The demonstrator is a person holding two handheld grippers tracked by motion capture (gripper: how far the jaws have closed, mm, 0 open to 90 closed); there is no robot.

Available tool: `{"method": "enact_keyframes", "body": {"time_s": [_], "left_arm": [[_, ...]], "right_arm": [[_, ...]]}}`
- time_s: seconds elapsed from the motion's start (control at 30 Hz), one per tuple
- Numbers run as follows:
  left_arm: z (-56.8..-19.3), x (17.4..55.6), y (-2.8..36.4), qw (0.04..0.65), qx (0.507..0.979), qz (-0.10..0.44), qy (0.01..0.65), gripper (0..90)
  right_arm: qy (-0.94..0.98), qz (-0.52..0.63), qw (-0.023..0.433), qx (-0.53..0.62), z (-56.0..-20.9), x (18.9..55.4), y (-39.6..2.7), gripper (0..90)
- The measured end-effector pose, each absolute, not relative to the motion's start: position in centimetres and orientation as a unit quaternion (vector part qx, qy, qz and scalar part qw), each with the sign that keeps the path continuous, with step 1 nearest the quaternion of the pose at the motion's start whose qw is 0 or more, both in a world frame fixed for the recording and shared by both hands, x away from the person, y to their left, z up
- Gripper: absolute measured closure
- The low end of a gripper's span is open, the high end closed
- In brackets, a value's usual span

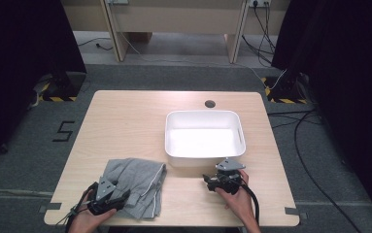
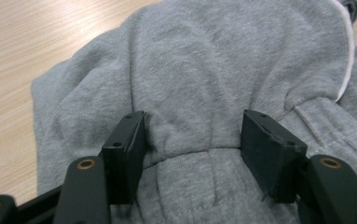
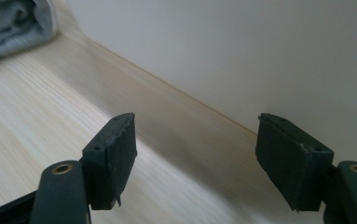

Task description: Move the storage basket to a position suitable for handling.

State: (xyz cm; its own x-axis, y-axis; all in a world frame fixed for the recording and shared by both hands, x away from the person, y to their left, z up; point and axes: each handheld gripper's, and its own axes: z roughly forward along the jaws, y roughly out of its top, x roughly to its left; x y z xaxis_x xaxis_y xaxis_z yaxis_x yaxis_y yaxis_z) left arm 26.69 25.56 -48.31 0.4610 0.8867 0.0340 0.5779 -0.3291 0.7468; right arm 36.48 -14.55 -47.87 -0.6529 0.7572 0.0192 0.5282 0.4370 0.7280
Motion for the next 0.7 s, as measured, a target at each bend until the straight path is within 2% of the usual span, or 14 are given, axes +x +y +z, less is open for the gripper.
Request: {"method": "enact_keyframes", "body": {"time_s": [0.2, 0.33, 0.7], "left_arm": [[-48.3, 26.8, 25.6, 0.343, 0.784, 0.223, 0.468, 40.4], [-48.3, 26.8, 25.6, 0.342, 0.785, 0.222, 0.466, 40.4], [-48.2, 26.8, 25.2, 0.343, 0.790, 0.220, 0.459, 41.1]], "right_arm": [[0.828, 0.369, 0.164, 0.389, -47.7, 37.6, -13.3, 30.5], [0.824, 0.381, 0.145, 0.393, -47.9, 38.5, -12.4, 30.3], [0.825, 0.397, 0.142, 0.376, -47.4, 39.7, -9.7, 30.0]]}}
